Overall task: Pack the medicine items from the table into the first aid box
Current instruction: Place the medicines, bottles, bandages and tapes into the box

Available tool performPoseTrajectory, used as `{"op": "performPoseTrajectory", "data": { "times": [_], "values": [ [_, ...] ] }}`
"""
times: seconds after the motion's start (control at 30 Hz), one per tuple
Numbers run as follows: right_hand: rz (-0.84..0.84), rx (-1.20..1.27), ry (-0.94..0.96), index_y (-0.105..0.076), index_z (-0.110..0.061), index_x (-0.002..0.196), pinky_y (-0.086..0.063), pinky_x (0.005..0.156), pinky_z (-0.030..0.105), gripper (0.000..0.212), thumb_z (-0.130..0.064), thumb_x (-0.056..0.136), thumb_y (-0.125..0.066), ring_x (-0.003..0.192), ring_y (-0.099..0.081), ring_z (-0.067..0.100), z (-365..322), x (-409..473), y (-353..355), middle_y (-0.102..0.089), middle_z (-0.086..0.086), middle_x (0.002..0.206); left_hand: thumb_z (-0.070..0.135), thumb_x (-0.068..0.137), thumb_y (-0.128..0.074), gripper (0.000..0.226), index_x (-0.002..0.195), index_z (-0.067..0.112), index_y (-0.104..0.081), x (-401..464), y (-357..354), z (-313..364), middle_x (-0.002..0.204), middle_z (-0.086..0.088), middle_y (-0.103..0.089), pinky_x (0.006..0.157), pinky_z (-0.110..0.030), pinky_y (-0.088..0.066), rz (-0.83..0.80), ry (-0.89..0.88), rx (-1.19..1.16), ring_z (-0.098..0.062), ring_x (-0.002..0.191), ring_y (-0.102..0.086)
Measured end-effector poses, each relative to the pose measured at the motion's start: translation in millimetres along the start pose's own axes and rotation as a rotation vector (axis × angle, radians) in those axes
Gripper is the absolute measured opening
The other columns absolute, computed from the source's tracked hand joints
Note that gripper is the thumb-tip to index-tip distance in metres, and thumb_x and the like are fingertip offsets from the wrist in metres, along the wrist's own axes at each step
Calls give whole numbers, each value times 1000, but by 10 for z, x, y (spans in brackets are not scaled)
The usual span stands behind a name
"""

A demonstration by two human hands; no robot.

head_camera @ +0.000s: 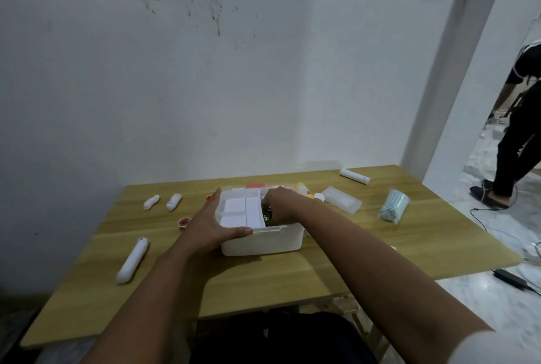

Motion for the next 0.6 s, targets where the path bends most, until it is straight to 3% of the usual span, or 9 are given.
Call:
{"op": "performPoseTrajectory", "data": {
  "times": [0.07, 0.2, 0.3, 0.37, 0.47, 0.53, 0.6],
  "values": [
    [21, 18, 9, -78, -19, 114, -54, 76, 33, 30, -17, 83, -75, 94, -67, 23, 17, -2, -17, -77, 2, 105, 49, 64, -90, 118, 157, 37, -17, -10, 6, -6, 130, 24, -36, 80, -18, -40, 9, 1, 0, -4, 119, -37],
    [26, 43, 16, -76, -19, 120, -51, 77, 31, 37, -19, 83, -77, 101, -68, 24, 32, 7, -10, -76, 2, 112, 45, 65, -90, 98, 136, 54, -22, -26, -7, -12, 123, 29, -41, 72, -10, -37, 18, -9, -15, -5, 115, -41],
    [26, 78, -9, -74, -16, 125, -55, 95, 39, 49, -23, 78, -85, 113, -66, 25, 44, -56, 158, -74, 3, 122, 51, 60, -89, 106, 143, 51, -23, -21, -14, -17, 129, 20, -42, 74, -13, -40, 6, 3, -33, -7, 117, -41],
    [110, 160, -9, -73, -12, 126, -52, 100, 34, 48, -21, 81, -85, 114, -65, 21, 111, -145, 441, -73, 4, 125, 53, 60, -89, 116, 154, 42, -22, -24, -17, -24, 132, 19, -42, 77, -18, -42, 14, 19, -46, -8, 119, -40],
    [315, 250, -24, -76, -11, 118, -53, 96, 28, 30, -15, 89, -75, 104, -70, 18, 387, -317, 913, -76, 5, 118, 53, 60, -91, 109, 150, 46, -30, -39, -54, -51, 138, 20, -48, 84, -26, -49, 10, 30, -109, -11, 123, -46],
    [457, 244, -96, -79, -13, 114, -53, 97, 31, 25, -14, 91, -70, 104, -70, 20, 686, -421, 1083, -77, 5, 115, 57, 56, -92, 107, 146, 49, -35, -47, -71, -74, 138, 18, -53, 94, -38, -51, 7, 33, -151, -12, 125, -49],
    [512, 246, -221, -79, -13, 113, -53, 98, 33, 26, -12, 90, -66, 109, -69, 24, 1075, -482, 1063, -76, 6, 118, 58, 55, -92, 108, 146, 49, -35, -58, -76, -70, 137, 18, -54, 96, -39, -51, 13, 35, -152, -12, 124, -49]
  ]
}}
Point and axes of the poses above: each hand's wrist, its own x-axis towards the middle knuckle, its own y-axis out of the back of the hand, z = x × y, the point moved 5 cm from there along x, towards the middle knuckle
